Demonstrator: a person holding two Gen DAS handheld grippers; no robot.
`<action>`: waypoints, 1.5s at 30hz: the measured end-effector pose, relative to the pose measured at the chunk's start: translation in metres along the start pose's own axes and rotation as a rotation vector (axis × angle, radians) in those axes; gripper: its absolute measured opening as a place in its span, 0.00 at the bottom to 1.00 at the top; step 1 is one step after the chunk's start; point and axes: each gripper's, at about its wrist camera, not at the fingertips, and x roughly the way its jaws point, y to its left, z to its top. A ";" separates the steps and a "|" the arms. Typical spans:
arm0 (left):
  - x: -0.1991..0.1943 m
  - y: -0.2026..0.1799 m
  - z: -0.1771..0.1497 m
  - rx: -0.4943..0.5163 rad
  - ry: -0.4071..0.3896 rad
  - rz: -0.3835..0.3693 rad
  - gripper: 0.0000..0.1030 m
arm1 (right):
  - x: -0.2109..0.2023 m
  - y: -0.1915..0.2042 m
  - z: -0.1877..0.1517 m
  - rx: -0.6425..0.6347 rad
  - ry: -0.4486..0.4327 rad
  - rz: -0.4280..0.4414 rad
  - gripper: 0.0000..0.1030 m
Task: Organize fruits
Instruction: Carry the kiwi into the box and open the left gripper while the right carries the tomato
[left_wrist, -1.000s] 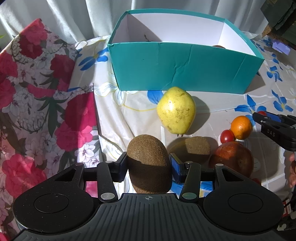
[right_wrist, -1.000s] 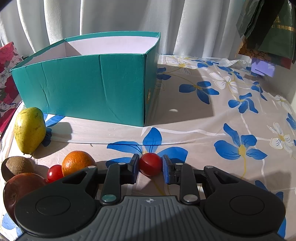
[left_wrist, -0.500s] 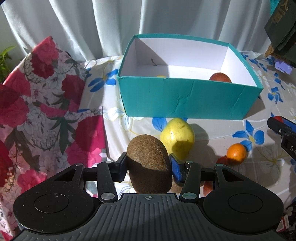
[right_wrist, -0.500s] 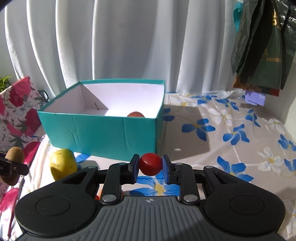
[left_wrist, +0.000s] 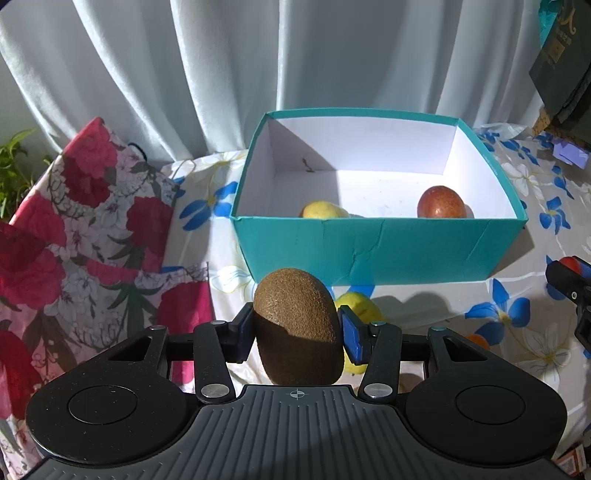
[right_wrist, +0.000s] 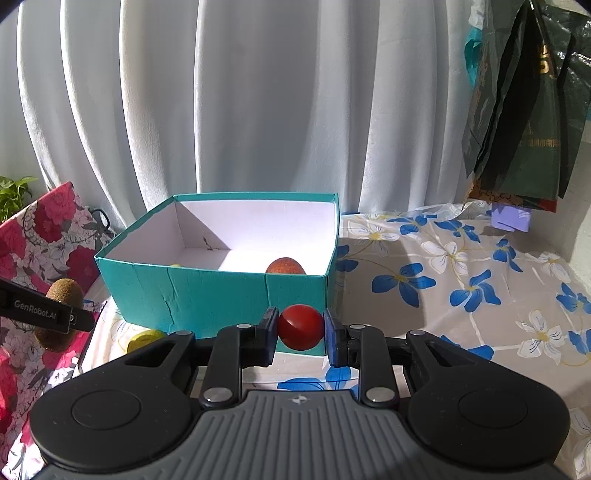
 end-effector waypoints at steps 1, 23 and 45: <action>0.001 -0.001 0.003 0.000 -0.002 0.001 0.50 | 0.000 0.000 0.001 0.003 -0.002 -0.002 0.24; 0.035 -0.023 0.067 0.034 -0.052 0.025 0.50 | 0.013 -0.010 0.021 0.041 -0.045 -0.012 0.24; 0.081 -0.036 0.104 0.055 -0.064 0.036 0.50 | 0.020 -0.016 0.031 0.062 -0.063 -0.035 0.24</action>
